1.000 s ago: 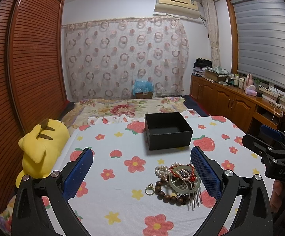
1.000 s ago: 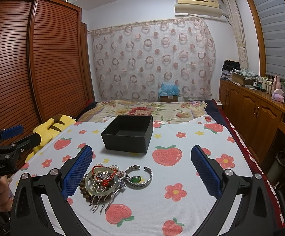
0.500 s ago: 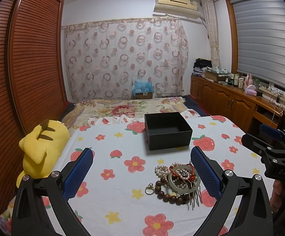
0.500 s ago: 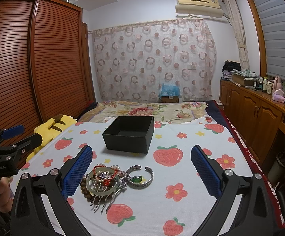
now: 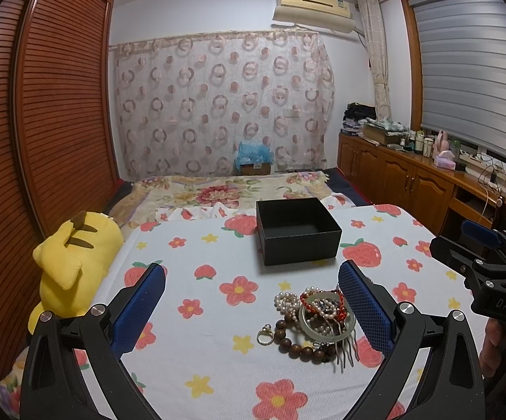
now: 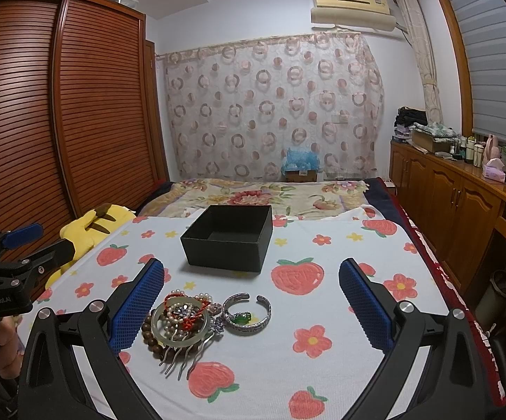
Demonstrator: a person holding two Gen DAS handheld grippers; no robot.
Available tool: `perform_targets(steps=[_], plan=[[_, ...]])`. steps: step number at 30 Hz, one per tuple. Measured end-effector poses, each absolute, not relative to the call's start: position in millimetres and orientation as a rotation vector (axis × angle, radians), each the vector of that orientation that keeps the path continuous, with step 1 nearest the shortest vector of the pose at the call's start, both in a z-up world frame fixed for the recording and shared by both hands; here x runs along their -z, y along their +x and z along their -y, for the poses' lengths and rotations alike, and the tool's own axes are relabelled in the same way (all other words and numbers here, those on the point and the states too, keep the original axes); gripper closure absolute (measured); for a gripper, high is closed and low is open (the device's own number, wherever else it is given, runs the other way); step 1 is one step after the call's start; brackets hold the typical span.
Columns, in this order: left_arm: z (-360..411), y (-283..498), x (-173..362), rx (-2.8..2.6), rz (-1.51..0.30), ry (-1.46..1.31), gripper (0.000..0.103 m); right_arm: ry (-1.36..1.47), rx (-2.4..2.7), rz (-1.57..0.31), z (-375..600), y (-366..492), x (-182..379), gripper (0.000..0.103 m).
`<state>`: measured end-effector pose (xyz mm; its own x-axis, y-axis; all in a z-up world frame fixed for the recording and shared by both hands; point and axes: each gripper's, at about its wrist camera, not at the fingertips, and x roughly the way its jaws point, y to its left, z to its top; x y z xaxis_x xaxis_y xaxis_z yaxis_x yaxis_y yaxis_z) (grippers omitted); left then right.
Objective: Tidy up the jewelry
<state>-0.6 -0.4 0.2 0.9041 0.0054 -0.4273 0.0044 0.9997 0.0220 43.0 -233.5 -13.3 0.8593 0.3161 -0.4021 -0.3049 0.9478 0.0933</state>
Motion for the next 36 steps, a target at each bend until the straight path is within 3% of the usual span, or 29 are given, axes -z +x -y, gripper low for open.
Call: perform_targets(steps=[28, 36], plan=[[-14, 13, 17, 0.005, -0.513, 0.013, 0.007, -0.01, -0.376, -0.447, 222, 48, 14, 0.002], [-24, 25, 39, 0.013, -0.598, 0.038, 0.007, -0.07, -0.468, -0.53, 198, 61, 34, 0.023]])
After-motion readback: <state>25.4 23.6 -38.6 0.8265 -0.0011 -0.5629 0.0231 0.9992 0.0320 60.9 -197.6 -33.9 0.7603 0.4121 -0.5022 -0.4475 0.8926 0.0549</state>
